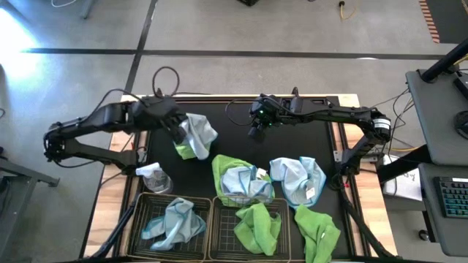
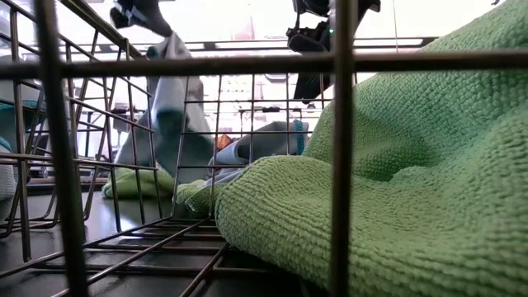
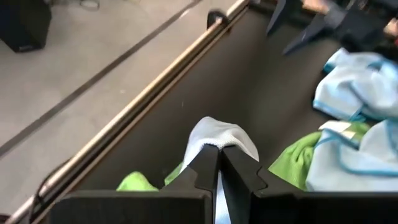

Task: Sort microfiber towel by color & place in baskets
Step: Put the top blue towel into the left wire basket

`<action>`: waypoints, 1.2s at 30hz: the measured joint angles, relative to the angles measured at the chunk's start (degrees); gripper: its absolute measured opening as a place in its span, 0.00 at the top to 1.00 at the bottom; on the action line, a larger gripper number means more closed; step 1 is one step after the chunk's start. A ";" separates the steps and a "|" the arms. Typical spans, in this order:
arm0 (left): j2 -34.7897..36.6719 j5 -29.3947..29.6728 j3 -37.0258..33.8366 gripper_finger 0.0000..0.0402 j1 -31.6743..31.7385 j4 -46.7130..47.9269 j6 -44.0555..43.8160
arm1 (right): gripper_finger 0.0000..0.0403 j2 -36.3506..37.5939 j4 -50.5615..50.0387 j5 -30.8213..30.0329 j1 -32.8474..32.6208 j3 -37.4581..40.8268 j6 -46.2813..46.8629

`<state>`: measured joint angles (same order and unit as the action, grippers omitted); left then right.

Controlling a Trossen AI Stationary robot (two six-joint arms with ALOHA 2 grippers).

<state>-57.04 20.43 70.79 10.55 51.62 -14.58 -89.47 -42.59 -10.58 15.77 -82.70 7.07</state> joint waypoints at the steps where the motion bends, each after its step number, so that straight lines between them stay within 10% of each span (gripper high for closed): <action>1: 0.00 0.00 1.55 1.00 0.00 0.48 0.42 | 0.49 0.00 0.00 -0.01 0.00 0.00 0.00; 20: 0.94 -5.65 13.75 1.00 -1.87 10.75 -2.91 | 0.49 0.00 -0.50 0.01 0.00 0.00 0.00; 36: 2.98 -8.96 11.69 1.00 -28.44 2.99 -4.59 | 0.49 0.00 -1.19 0.04 0.00 0.00 0.52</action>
<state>-54.06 11.46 82.48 -17.89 54.61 -19.17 -89.47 -43.78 -10.55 15.77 -82.70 7.60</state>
